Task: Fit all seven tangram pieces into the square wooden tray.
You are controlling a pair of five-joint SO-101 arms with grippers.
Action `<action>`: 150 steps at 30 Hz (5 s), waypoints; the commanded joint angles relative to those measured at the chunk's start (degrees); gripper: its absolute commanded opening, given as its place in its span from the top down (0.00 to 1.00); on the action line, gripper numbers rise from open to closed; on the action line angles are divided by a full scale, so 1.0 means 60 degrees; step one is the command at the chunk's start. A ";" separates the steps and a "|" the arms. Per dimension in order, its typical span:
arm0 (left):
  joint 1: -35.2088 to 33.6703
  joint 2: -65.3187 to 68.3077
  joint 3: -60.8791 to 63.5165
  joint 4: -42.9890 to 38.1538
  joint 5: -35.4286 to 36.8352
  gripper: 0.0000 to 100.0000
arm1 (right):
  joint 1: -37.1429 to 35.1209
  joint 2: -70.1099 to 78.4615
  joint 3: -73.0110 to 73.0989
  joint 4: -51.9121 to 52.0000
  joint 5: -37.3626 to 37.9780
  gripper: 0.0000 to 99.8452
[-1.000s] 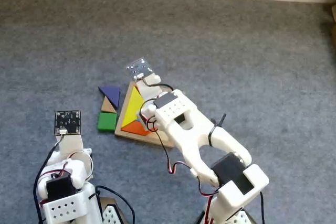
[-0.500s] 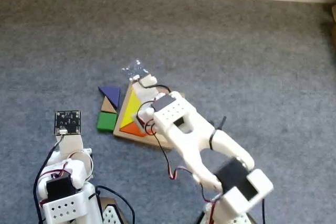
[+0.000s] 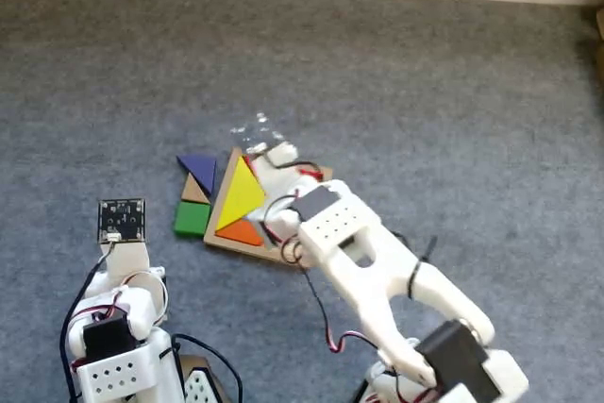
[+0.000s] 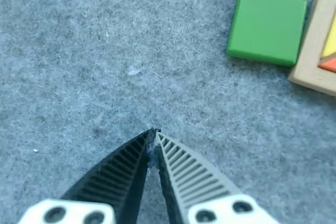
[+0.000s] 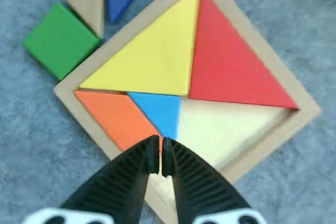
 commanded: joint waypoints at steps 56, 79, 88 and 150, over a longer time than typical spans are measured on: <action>-0.0095 -0.0315 0.0183 0.0000 -0.0088 0.99 | 0.3363 -1.5377 0.8359 -0.3363 -0.0029 0.98; -0.0095 -0.0315 0.0183 0.0000 -0.0088 0.99 | 0.3685 -1.5363 1.1114 -0.2381 -0.0044 0.98; -0.0095 -0.0315 0.0183 0.0000 -0.0088 0.99 | 0.4242 -1.5319 1.1026 -0.0359 -0.0103 0.98; -0.0095 -0.0315 0.0183 0.0000 -0.0088 0.99 | 0.4623 -1.5333 1.1011 0.4505 -0.0117 0.99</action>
